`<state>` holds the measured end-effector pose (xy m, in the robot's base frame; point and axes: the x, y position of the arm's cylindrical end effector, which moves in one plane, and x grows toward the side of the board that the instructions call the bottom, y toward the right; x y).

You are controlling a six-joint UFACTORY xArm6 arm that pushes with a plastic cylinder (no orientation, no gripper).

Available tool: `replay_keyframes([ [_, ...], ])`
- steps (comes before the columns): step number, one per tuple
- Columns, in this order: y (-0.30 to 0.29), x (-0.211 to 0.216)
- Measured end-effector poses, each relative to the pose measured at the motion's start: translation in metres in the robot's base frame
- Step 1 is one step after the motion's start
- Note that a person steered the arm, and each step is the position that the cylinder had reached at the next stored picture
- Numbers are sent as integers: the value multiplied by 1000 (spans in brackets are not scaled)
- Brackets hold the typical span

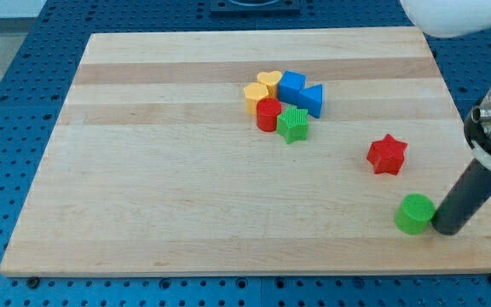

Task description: Slide the green circle to the bottom right of the green star

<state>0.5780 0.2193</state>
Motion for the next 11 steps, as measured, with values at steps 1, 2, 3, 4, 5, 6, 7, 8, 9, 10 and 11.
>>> replay_keyframes([
  [1,-11,0],
  [2,-32,0],
  [3,-47,-9],
  [4,-59,-23],
  [5,-78,-30],
  [6,-100,-30],
  [7,-115,-28],
  [8,-128,-28],
  [9,-138,-28],
  [10,-139,-31],
  [11,-139,-35],
])
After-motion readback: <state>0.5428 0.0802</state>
